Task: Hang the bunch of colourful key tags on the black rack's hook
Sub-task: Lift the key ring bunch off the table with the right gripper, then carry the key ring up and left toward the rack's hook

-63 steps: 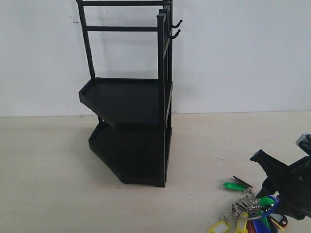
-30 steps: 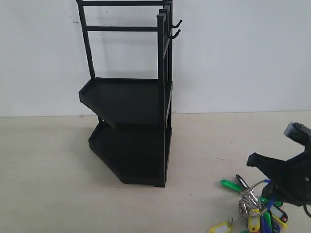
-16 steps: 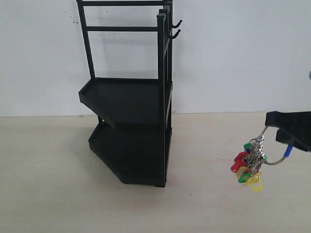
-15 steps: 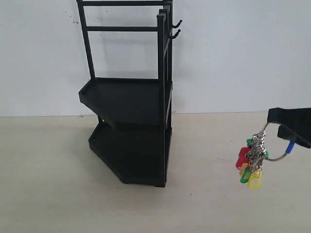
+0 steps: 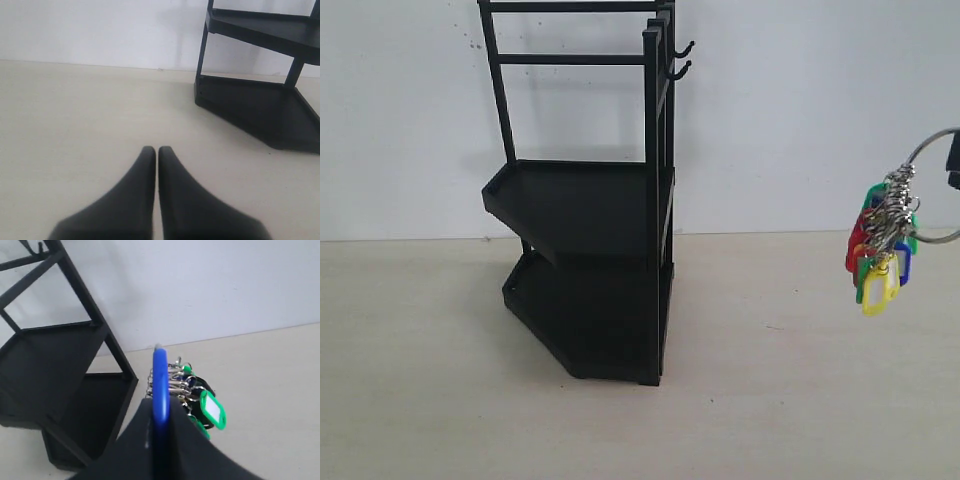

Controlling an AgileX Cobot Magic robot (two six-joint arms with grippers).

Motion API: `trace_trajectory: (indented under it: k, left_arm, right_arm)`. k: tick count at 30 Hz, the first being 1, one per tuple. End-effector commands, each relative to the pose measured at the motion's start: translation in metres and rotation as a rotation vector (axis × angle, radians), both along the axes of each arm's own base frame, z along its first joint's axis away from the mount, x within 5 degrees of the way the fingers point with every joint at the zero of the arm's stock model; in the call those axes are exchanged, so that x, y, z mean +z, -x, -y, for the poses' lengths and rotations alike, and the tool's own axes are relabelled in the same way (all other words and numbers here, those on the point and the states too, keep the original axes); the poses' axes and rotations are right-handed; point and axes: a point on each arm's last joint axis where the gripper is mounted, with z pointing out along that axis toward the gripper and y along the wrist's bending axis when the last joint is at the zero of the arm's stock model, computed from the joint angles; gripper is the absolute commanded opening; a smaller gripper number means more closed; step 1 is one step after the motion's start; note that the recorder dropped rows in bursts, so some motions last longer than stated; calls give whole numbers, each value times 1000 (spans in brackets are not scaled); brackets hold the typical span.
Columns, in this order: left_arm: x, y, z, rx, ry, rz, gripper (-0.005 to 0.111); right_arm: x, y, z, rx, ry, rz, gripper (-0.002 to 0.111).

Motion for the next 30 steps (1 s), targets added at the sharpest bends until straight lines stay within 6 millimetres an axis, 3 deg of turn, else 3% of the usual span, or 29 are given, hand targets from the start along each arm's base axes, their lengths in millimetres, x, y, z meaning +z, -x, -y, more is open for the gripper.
trace_trajectory:
  k: [1, 2, 4, 5, 8, 10, 11, 13, 14, 16, 17, 19, 20, 21, 22, 24, 25, 27, 30]
  left_arm:
    - [1, 0, 0, 1, -6, 8, 4]
    - [1, 0, 0, 1, -6, 8, 4]
    - [1, 0, 0, 1, -6, 8, 4]
    - [1, 0, 0, 1, -6, 8, 4]
    - [1, 0, 0, 1, -6, 8, 4]
    - [1, 0, 0, 1, -6, 8, 4]
    - [1, 0, 0, 1, -6, 8, 4]
    - [1, 0, 0, 1, -6, 8, 4]
    - [1, 0, 0, 1, -6, 8, 4]
    - [1, 0, 0, 1, -6, 8, 4]
    - [1, 0, 0, 1, -6, 8, 4]
    - [1, 0, 0, 1, -6, 8, 4]
    - [1, 0, 0, 1, -6, 8, 4]
    - [1, 0, 0, 1, -6, 8, 4]
    - [1, 0, 0, 1, -6, 8, 4]
    - [1, 0, 0, 1, -6, 8, 4]
    - [1, 0, 0, -1, -6, 8, 4]
    - [1, 0, 0, -1, -6, 8, 4]
    - [1, 0, 0, -1, -6, 8, 4]
  right_arm:
    - [7, 11, -6, 110, 204, 57, 0]
    - [10, 10, -3, 71, 186, 85, 0]
    - [14, 4, -1, -24, -39, 98, 0]
    - [15, 2, -8, 40, -57, 62, 0]
    - [16, -7, -28, 275, 151, 15, 0]
    - [18, -17, -23, 121, -109, 13, 0]
    - [20, -21, -26, 132, -137, 4, 0]
    - [21, -25, -41, 353, 164, 18, 0]
    - [23, -29, -40, 338, 186, 25, 0]
    - [27, -36, -28, 124, -86, 27, 0]
    - [26, -37, -31, 148, -68, 12, 0]
    - [26, -34, -43, 346, 222, 18, 0]
    - [27, -36, -40, 295, 179, 23, 0]
    - [28, -39, -34, 165, -24, 15, 0]
    - [29, -40, -33, 131, -98, 6, 0]
    - [30, -37, -46, 331, 213, 19, 0]
    - [31, -38, -46, 317, 210, 28, 0]
    - [30, -42, -38, 134, -110, 4, 0]
    - [27, -37, -50, 328, 216, 18, 0]
